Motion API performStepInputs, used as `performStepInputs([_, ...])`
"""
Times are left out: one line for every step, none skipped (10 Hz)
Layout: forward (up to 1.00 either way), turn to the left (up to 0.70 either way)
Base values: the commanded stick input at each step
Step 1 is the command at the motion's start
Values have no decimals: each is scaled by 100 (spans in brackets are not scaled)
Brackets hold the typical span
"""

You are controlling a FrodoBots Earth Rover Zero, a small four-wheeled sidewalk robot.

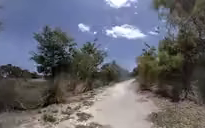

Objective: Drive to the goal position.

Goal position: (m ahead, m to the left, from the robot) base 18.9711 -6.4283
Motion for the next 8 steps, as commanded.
performStepInputs([85,0])
performStepInputs([85,0])
performStepInputs([85,0])
performStepInputs([85,0])
performStepInputs([85,0])
performStepInputs([85,0])
performStepInputs([85,0])
performStepInputs([85,0])
